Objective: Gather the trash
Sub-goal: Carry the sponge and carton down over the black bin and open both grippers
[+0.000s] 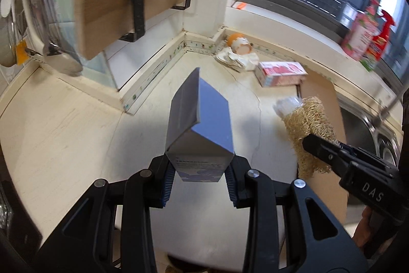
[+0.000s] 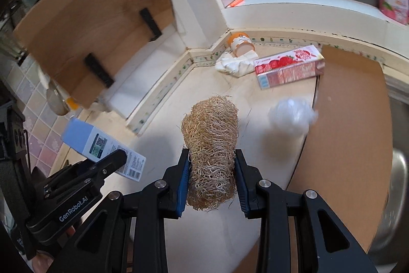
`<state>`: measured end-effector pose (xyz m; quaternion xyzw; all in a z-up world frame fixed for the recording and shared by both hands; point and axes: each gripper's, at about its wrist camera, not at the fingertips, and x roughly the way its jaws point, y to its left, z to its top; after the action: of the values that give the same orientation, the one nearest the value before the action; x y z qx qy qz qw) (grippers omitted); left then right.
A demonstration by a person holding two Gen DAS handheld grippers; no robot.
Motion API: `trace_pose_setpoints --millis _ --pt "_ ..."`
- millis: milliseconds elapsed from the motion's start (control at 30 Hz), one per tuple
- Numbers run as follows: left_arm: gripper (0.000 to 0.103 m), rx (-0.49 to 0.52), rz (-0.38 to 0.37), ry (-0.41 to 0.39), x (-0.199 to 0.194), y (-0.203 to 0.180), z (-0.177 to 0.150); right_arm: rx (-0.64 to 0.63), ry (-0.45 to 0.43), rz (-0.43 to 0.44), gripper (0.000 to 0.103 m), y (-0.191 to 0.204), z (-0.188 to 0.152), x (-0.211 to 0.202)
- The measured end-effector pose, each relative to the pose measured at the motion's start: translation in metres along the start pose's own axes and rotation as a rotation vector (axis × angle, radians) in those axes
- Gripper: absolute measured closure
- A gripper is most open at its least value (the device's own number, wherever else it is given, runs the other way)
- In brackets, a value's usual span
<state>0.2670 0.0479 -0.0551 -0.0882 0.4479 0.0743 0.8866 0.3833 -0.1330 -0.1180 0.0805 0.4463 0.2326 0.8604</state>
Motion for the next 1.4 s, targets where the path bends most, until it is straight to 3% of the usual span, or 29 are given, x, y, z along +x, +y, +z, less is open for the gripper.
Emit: trace_pose_setpoints --millis 333,667,900,1100,1400 --pt "0.072 0.146 -0.069 -0.015 -0.079 0.028 -0.072 -0.002 -0.044 -0.003 0.071 0.083 -0.11 -0.074" --pt "0.072 0.237 -0.114 0.051 -0.114 0.045 -0.154 0.009 -0.021 -0.036 0.071 0.123 -0.228 -0.109" --pt "0.072 0.252 -0.118 0.128 -0.106 0.049 -0.2 0.037 0.075 -0.055 0.071 0.123 -0.3 -0.103" --pt "0.072 0.268 -0.095 0.178 -0.087 0.052 -0.233 0.051 0.158 -0.056 0.071 0.111 -0.34 -0.077" --pt "0.072 0.29 -0.089 0.26 -0.028 0.053 -0.283 0.106 0.267 -0.061 0.071 0.072 -0.396 -0.026"
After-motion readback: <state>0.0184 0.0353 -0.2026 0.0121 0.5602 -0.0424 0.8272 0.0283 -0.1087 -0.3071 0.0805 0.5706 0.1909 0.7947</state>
